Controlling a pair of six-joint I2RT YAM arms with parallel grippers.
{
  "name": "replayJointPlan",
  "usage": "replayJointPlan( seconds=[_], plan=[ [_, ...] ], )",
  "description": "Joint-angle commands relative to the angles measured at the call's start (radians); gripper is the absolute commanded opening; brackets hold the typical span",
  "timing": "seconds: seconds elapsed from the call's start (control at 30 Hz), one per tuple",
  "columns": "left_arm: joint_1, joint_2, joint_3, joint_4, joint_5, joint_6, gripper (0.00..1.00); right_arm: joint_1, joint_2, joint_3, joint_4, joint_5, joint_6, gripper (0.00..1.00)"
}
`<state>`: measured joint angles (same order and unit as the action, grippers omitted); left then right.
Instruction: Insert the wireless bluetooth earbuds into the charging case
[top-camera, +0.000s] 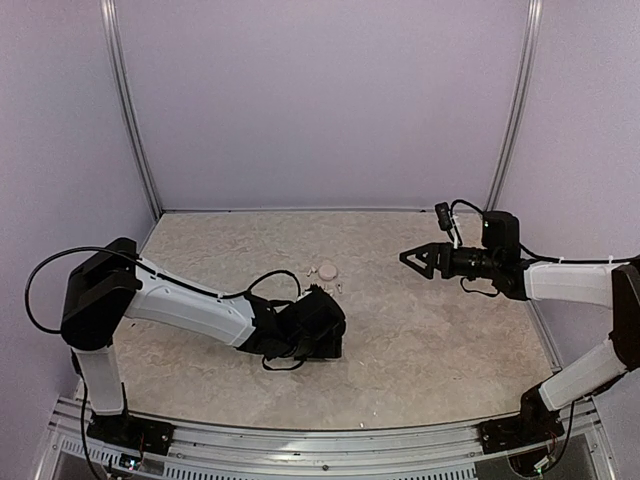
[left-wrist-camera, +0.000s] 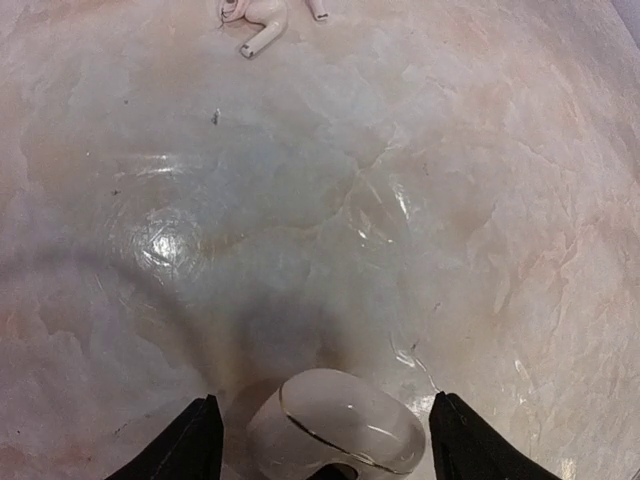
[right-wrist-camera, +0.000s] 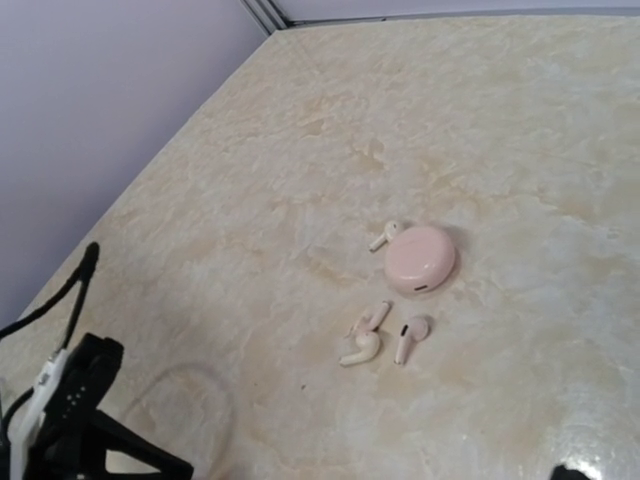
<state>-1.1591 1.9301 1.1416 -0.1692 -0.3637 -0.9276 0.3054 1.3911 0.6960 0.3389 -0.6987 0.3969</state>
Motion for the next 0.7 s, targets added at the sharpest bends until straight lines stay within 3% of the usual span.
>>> replayJointPlan(
  seconds=[0.0, 0.13, 0.23, 0.33, 0.5, 0.57, 0.67],
  plan=[
    [-0.012, 0.003, 0.040, 0.002, -0.022, -0.001, 0.76, 0.007, -0.020, 0.019, -0.035, 0.003, -0.022, 1.00],
    [-0.013, -0.048, 0.035, 0.029, -0.069, 0.117, 0.98, 0.008, -0.038, 0.035, -0.074, 0.016, -0.050, 1.00],
    [-0.015, -0.154, -0.018, 0.122, -0.131, 0.322, 0.99, 0.007, -0.060, 0.054, -0.117, 0.031, -0.082, 0.99],
    [0.004, -0.289, -0.121, 0.290, -0.047, 0.601, 0.99, 0.008, -0.089, 0.075, -0.161, 0.051, -0.118, 0.99],
    [0.086, -0.435, -0.262, 0.476, 0.018, 0.830, 0.99, 0.007, -0.140, 0.082, -0.179, 0.076, -0.141, 0.99],
    [0.110, -0.487, -0.323, 0.549, 0.030, 0.829, 0.99, 0.006, -0.156, 0.076, -0.173, 0.089, -0.139, 1.00],
    [0.169, -0.496, -0.287, 0.441, 0.171, 0.728, 0.99, 0.006, -0.184, 0.058, -0.145, 0.131, -0.131, 0.99]
  ],
)
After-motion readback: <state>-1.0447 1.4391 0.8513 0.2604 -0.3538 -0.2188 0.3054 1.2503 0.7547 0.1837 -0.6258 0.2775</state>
